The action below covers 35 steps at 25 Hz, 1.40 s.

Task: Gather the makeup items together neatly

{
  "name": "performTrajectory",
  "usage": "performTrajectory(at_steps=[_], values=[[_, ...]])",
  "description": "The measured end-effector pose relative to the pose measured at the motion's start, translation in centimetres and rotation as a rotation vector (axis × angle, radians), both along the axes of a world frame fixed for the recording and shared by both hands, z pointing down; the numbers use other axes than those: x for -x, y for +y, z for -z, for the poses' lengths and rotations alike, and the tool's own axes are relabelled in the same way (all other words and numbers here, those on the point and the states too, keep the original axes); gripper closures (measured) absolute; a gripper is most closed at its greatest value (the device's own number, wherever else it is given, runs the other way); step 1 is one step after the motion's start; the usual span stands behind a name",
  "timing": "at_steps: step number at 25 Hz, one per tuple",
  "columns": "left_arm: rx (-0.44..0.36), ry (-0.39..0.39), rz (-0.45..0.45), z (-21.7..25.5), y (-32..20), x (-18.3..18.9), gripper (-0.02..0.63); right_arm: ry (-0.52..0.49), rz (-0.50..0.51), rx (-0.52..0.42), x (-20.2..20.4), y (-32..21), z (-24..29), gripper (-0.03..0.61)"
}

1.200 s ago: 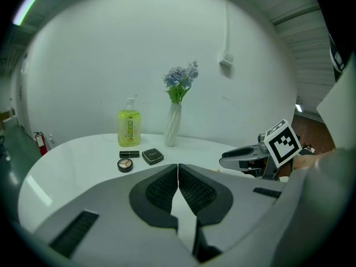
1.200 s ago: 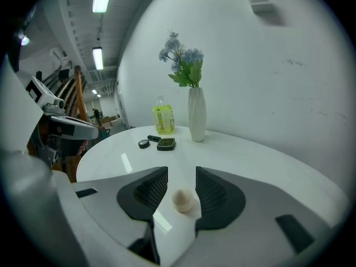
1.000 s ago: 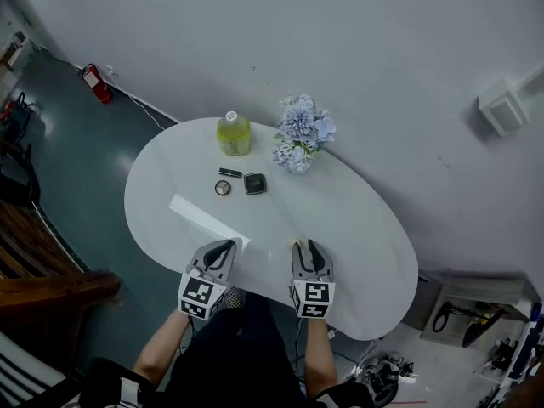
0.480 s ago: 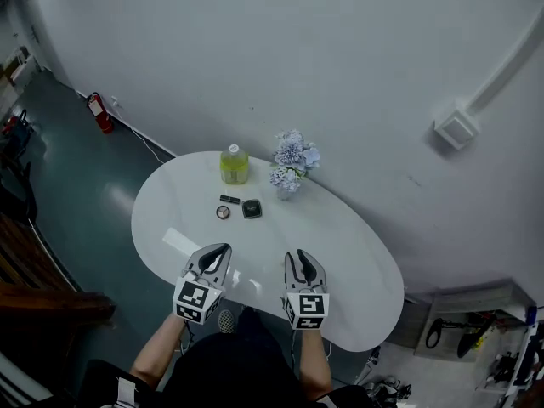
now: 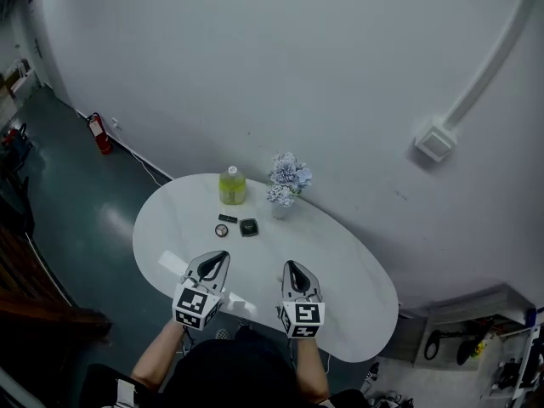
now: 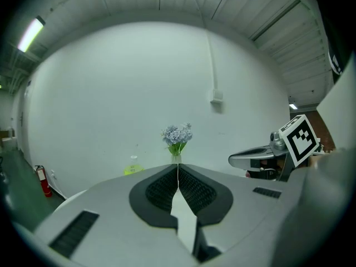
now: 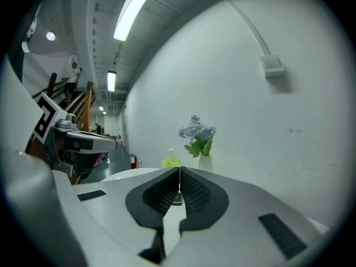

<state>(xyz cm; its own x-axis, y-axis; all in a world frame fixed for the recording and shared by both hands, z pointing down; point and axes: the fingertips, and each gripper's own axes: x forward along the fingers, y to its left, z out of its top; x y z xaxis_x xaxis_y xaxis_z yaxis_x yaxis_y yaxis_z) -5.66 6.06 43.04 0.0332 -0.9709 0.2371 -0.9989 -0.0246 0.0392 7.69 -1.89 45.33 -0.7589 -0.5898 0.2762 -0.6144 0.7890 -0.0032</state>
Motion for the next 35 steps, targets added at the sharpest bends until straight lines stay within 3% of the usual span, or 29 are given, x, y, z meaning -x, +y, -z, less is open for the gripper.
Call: performTrajectory(at_steps=[13,21,35], values=[[-0.006,0.006,0.001,-0.1,-0.1,-0.4,0.594,-0.003,0.036,0.023,0.4,0.4,-0.4,0.546],[0.017,0.013,0.097,-1.0,0.5,1.9,0.594,-0.008,0.145,0.04,4.1,1.0,-1.1,0.546],[0.074,0.03,0.323,-3.2,1.6,7.4,0.594,0.017,0.419,0.068,12.9,1.0,-3.3,0.546]])
